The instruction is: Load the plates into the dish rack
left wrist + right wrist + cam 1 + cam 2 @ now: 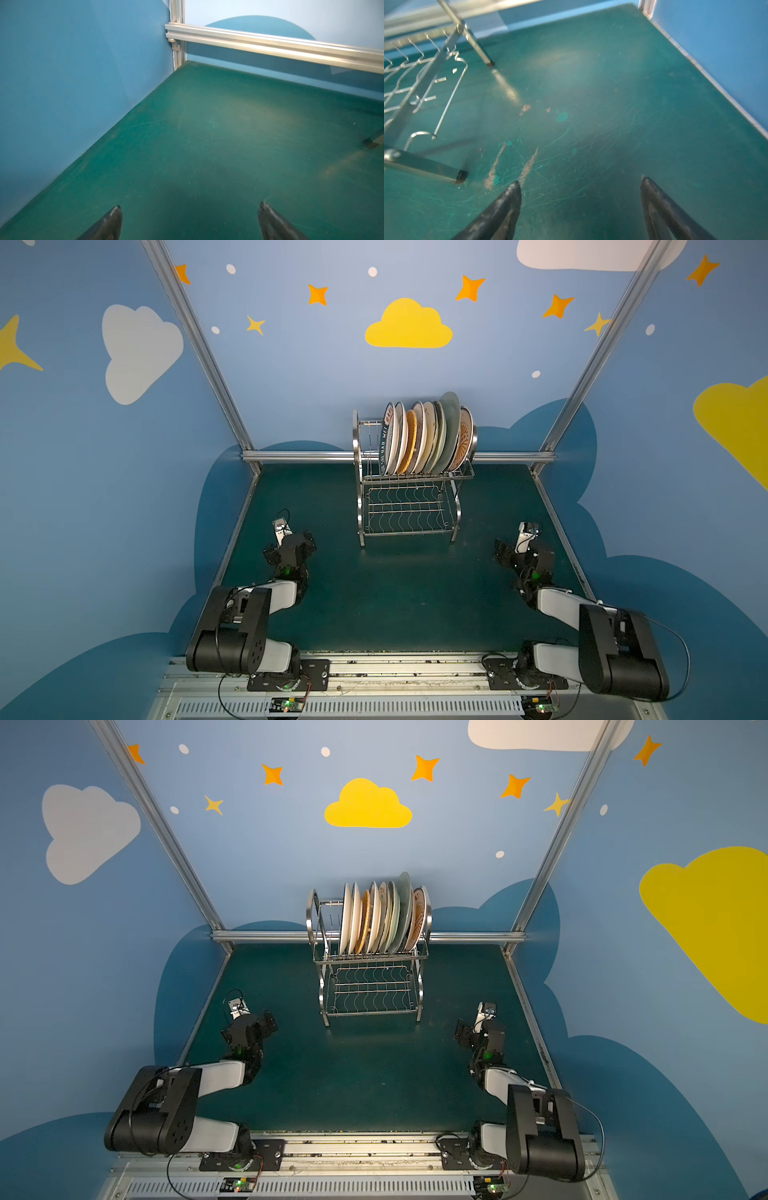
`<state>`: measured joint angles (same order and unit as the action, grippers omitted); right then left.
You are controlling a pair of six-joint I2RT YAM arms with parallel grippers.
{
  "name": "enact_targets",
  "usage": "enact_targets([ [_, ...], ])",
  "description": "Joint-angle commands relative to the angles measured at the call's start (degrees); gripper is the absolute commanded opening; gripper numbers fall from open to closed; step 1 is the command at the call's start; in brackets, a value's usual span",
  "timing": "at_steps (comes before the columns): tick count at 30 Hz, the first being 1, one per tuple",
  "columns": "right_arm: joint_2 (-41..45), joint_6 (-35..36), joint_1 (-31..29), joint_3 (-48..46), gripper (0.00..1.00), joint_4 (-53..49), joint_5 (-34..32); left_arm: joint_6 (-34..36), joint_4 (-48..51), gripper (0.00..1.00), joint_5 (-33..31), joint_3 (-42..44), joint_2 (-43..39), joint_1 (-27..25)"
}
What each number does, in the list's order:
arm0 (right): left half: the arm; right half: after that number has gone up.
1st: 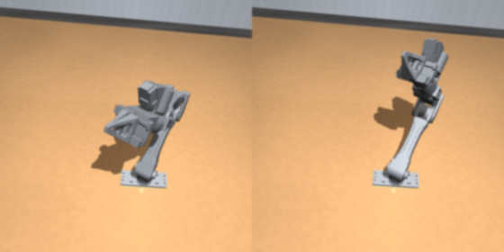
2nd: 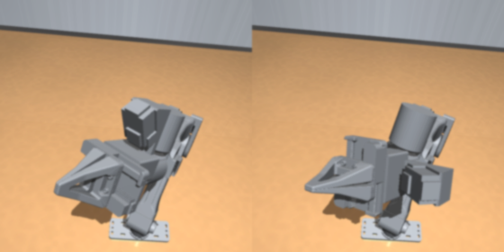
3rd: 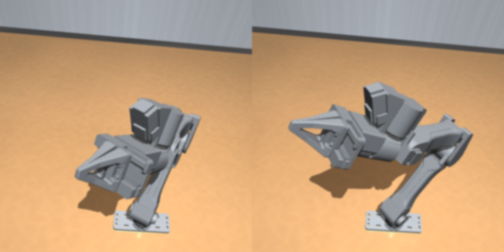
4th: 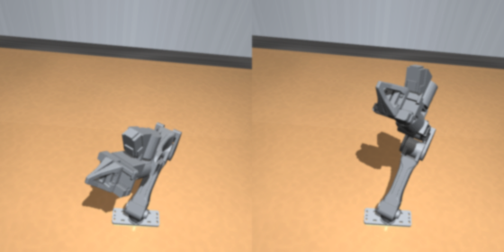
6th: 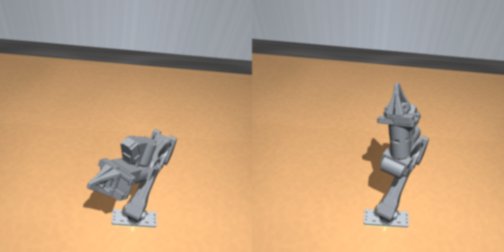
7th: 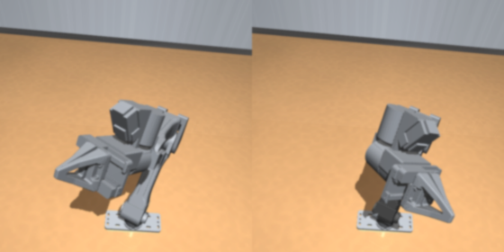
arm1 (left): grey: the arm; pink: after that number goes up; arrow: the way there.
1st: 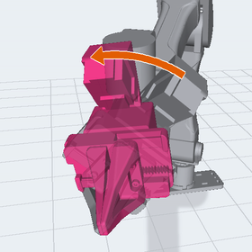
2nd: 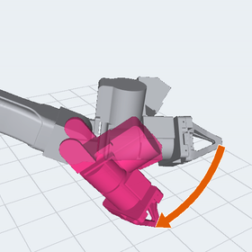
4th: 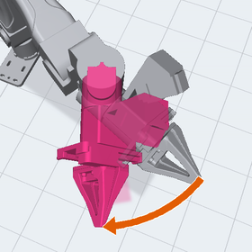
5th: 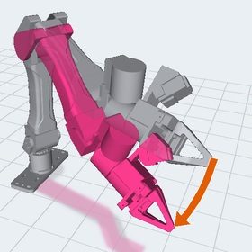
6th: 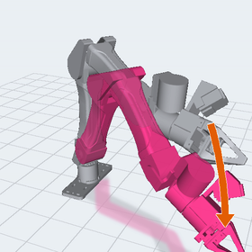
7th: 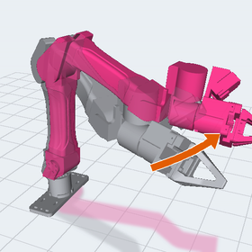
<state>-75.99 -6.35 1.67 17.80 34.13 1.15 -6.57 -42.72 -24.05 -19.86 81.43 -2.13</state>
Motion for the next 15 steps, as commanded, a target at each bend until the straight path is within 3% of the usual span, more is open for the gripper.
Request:
enact_targets([
  [1,-0.9,2.1,0.2,3.1,0.88,1.3,5.4,-0.7,0.0,1.00,3.5,-1.4,0.1,0.9],
  [5,-3.0,2.8,0.2,6.4,0.88,-2.4,6.9,0.8,2.4,1.00,9.3,-5.2,5.2,2.1],
  [7,-5.1,2.9,0.2,9.9,0.88,-7.3,6.9,-0.4,-6.9,1.00,7.7,-1.6,7.0,1.7],
  [9,-6.8,2.1,-1.1,13.6,0.88,-12.0,3.2,0.4,-0.2,1.00,8.5,-3.6,5.3,1.8],
  [15,-7.2,2.7,-3.2,14.2,0.88,-12.6,-0.4,0.9,-0.7,1.00,8.9,-3.3,5.0,1.9],
])
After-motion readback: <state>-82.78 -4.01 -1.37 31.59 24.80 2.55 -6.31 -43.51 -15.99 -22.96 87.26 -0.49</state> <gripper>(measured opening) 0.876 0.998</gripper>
